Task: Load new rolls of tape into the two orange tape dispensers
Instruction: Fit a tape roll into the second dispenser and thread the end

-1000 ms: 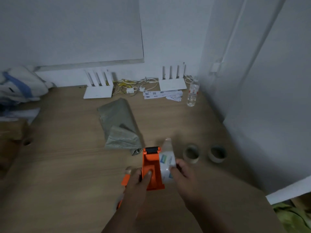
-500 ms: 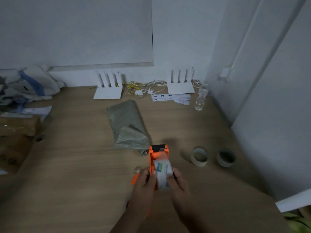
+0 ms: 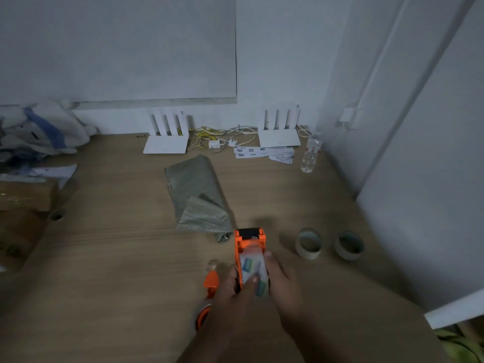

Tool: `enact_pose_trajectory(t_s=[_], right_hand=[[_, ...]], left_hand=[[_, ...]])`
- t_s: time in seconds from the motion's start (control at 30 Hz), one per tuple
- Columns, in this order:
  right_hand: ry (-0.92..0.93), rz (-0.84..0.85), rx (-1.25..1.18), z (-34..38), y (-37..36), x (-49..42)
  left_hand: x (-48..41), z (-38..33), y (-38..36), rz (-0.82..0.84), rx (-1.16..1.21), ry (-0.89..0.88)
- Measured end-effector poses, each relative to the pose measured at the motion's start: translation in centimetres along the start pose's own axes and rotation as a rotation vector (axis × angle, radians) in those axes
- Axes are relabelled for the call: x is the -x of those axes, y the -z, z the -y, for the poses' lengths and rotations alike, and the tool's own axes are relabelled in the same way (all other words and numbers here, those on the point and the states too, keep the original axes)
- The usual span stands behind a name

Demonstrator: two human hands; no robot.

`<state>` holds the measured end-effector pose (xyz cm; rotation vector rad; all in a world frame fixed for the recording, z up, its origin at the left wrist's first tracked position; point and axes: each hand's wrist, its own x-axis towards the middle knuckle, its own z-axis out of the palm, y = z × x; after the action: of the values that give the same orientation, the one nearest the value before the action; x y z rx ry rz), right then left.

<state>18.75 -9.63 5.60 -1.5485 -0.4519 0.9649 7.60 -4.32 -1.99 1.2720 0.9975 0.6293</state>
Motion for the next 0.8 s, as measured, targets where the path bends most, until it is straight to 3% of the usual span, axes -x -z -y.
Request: enact_pose_trajectory(t_s=[0.2, 0.37, 0.47, 0.57, 0.8], right_hand=[[-0.058, 0.016, 0.176, 1.8, 0.1, -3.1], [0.127, -0.024, 0.298, 2.7, 0.1, -3.7], [0.212, 0.023, 0.361, 3.5, -0.1, -3.9], [0.204, 0.002, 0.363, 3.9, -0.2, -4.2], [0.236, -0.046, 0.316, 5.8, -1.0, -4.4]], left_hand=[[1.2, -0.4, -0.6, 0.009, 0.013, 0.009], [3.4, -3.8, -1.0, 0.082, 0.029, 0.007], [2.7, -1.7, -0.7, 0.094, 0.015, -0.001], [2.2, -0.3, -0.4, 0.060, -0.038, -0.075], [0.9, -0.4, -0.6, -0.085, -0.034, -0.047]])
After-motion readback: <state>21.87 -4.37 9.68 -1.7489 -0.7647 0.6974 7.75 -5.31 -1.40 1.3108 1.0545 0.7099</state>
